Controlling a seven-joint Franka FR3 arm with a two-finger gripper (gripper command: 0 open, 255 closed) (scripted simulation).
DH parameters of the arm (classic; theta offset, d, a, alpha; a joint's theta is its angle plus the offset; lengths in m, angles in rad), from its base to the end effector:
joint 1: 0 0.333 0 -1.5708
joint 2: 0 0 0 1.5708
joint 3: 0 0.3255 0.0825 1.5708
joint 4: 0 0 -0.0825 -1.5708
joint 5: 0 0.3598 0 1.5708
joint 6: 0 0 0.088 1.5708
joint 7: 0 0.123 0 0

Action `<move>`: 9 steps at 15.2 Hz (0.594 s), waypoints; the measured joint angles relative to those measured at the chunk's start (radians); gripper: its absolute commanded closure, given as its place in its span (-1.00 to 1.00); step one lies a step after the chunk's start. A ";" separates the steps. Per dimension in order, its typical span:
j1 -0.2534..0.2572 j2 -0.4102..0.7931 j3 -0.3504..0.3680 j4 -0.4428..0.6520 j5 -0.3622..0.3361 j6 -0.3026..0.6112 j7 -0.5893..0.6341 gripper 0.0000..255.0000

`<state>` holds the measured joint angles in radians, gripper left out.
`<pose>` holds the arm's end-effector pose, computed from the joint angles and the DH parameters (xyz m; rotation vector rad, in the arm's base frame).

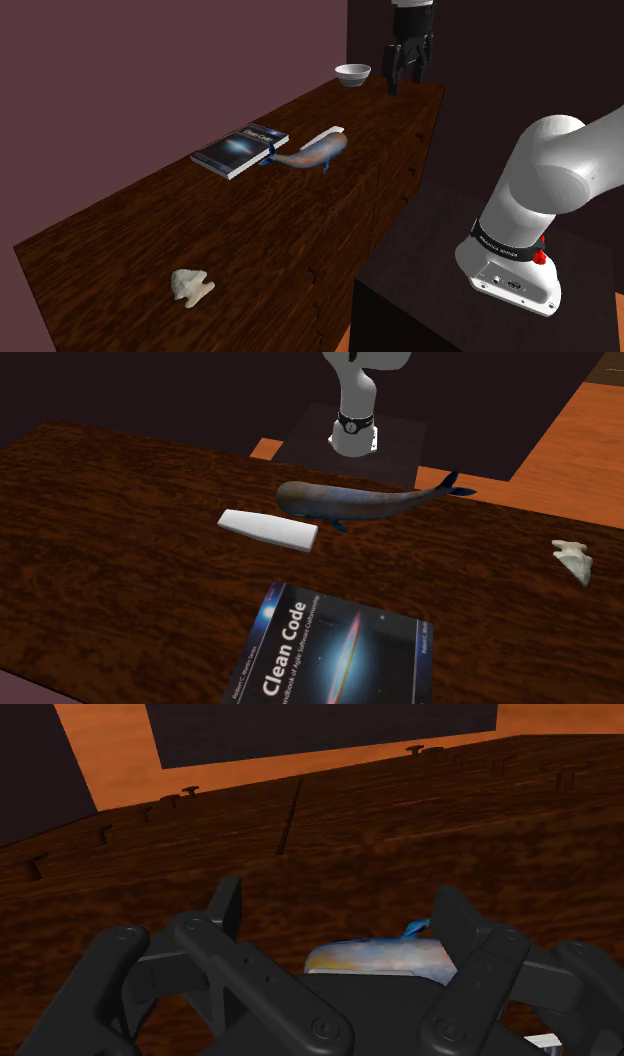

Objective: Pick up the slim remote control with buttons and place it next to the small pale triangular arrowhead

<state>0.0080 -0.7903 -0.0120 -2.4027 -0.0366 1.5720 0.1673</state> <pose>0.2727 -0.0066 0.5617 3.0989 -0.2590 -0.0590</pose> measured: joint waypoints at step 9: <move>-0.073 0.218 0.103 0.011 0.070 0.210 0.333 -1.00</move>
<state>-0.0646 -0.5728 0.0910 -2.3916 0.0337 1.7817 0.5006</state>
